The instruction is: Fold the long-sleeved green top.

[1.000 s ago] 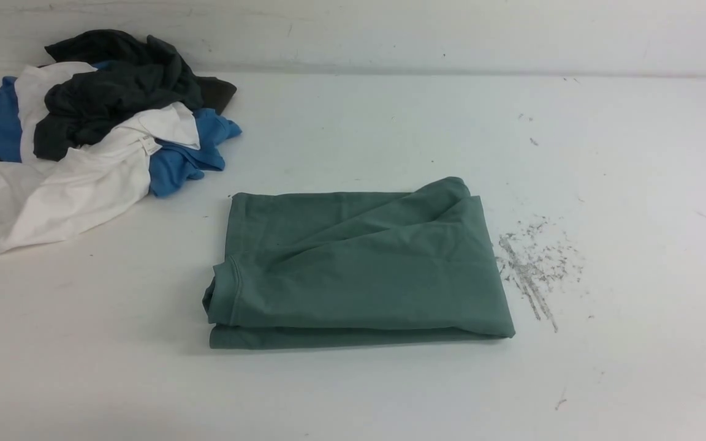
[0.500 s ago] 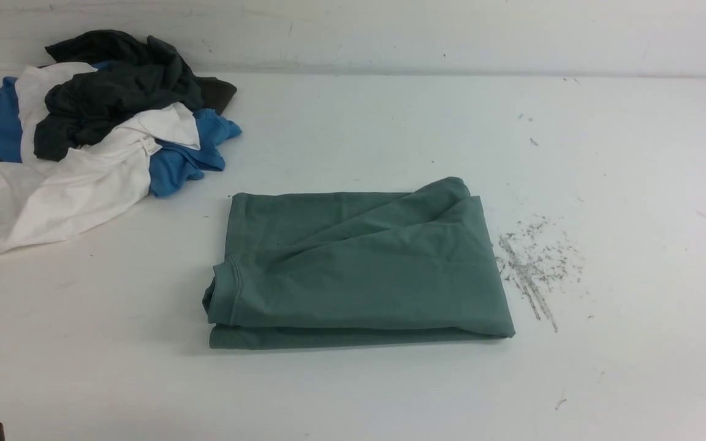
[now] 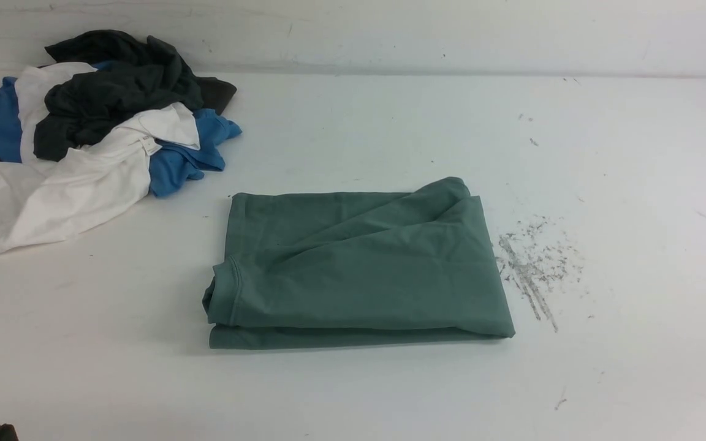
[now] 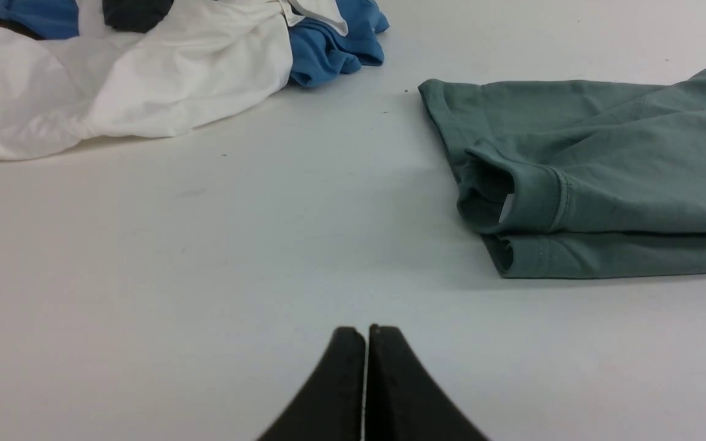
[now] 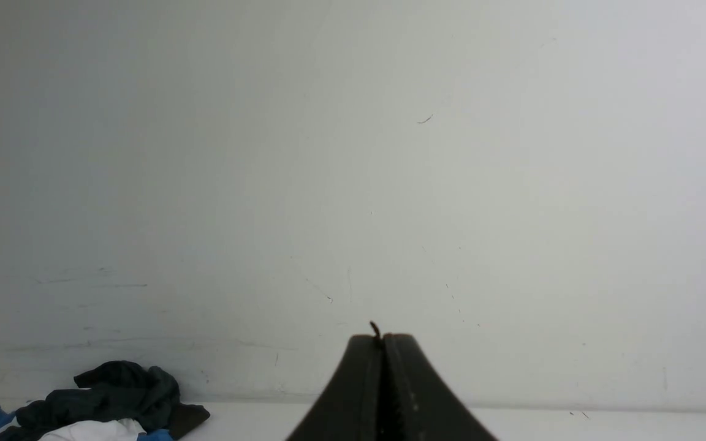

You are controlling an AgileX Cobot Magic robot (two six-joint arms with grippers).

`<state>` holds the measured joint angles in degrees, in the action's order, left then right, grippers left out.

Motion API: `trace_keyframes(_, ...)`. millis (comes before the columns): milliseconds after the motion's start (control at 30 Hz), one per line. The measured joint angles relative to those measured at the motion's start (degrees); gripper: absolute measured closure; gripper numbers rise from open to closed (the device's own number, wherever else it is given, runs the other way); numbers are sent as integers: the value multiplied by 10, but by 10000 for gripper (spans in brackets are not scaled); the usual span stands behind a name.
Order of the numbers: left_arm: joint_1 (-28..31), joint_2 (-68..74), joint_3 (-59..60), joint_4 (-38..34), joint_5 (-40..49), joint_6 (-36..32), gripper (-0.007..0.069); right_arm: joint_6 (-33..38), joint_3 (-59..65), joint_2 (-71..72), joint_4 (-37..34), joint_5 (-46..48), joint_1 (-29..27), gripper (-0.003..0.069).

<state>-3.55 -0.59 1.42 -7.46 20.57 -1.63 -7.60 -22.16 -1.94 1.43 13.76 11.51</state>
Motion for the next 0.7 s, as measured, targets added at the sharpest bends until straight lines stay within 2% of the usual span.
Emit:
trace_keyframes(533,0,0,0,2,0,-1,629,0,0,0,0,0,0,673)
trace_keyframes(700,0,0,0,14,0,-43,629,0,0,0,0,0,0,673)
